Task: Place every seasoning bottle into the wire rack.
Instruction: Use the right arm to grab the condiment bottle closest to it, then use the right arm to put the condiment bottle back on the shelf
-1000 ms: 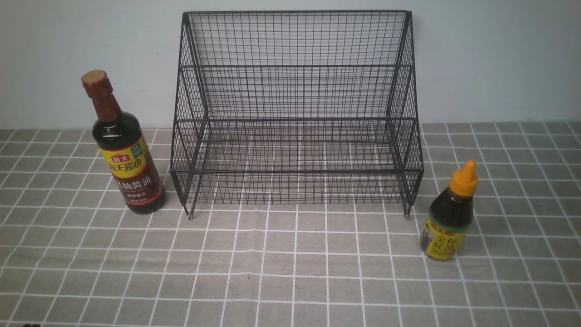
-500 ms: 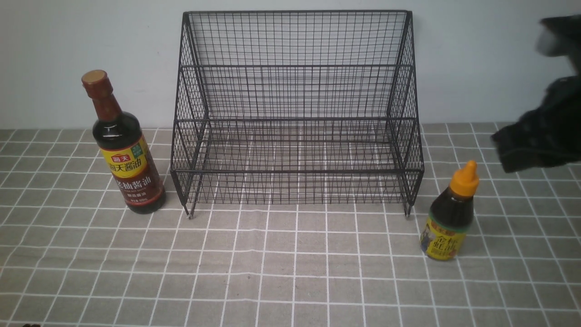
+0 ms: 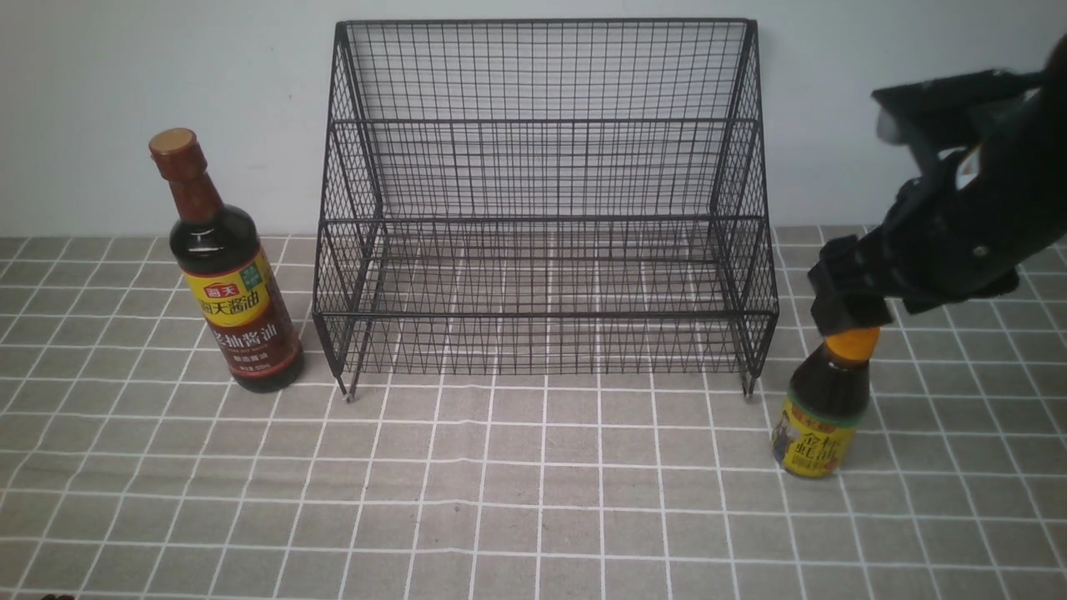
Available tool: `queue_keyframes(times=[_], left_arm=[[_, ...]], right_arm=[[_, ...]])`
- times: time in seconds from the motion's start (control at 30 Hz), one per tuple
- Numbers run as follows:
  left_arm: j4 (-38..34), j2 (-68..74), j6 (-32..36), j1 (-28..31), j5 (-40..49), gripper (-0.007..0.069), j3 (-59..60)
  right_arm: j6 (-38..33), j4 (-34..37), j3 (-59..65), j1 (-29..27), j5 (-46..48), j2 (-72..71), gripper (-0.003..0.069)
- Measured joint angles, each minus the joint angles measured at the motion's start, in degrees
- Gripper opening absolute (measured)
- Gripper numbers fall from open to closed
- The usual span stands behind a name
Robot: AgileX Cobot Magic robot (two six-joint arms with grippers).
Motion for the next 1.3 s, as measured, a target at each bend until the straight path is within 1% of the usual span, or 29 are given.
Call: queue_keyframes(times=[0.1, 0.2, 0.27, 0.3, 0.33, 0.4, 0.53, 0.6, 0.73, 0.83, 1.0, 1.23, 1.3], left_arm=[[0.0, 0.0, 0.0, 0.0, 0.0, -0.0007, 0.0], [0.0, 0.0, 0.0, 0.0, 0.0, -0.0007, 0.0], [0.0, 0.0, 0.0, 0.0, 0.0, -0.0007, 0.0], [0.0, 0.0, 0.0, 0.0, 0.0, -0.0007, 0.0], [0.0, 0.0, 0.0, 0.0, 0.0, -0.0007, 0.0], [0.0, 0.0, 0.0, 0.0, 0.0, -0.0007, 0.0], [0.0, 0.0, 0.0, 0.0, 0.0, -0.0007, 0.0], [0.0, 0.0, 0.0, 0.0, 0.0, -0.0007, 0.0], [0.0, 0.0, 0.0, 0.0, 0.0, -0.0007, 0.0], [0.0, 0.0, 0.0, 0.0, 0.0, -0.0007, 0.0], [0.0, 0.0, 0.0, 0.0, 0.0, -0.0007, 0.0], [0.0, 0.0, 0.0, 0.0, 0.0, -0.0007, 0.0], [0.0, 0.0, 0.0, 0.0, 0.0, -0.0007, 0.0]], right_arm=[[0.0, -0.1, 0.0, 0.0, -0.3, 2.2, 0.0545], [-0.1, -0.4, 0.0, 0.0, -0.7, 4.3, 0.0487], [-0.4, -0.4, 0.0, 0.0, -0.7, 4.8, 0.0361], [-0.6, -0.4, 0.0, 0.0, -0.7, 4.8, 0.0314], [-0.9, -0.4, 0.0, 0.0, -0.6, 4.6, 0.0283], [-1.4, -0.4, -0.1, 0.0, -0.1, 4.2, 0.0296], [-2.3, -0.4, -2.9, 0.0, 4.3, 0.7, 0.03], [-2.9, -0.4, -6.6, 0.0, 7.9, -2.0, 0.03], [-3.5, -0.4, -11.8, 0.0, 11.6, -4.4, 0.03], [-5.6, 1.4, -17.6, 0.0, 13.9, -4.9, 0.03], [-9.3, 7.2, -22.9, 1.0, 12.9, -3.1, 0.03], [-10.8, 8.0, -27.1, 5.3, 7.6, 3.0, 0.03], [-10.9, 7.4, -29.2, 6.8, 6.0, 7.3, 0.03]])
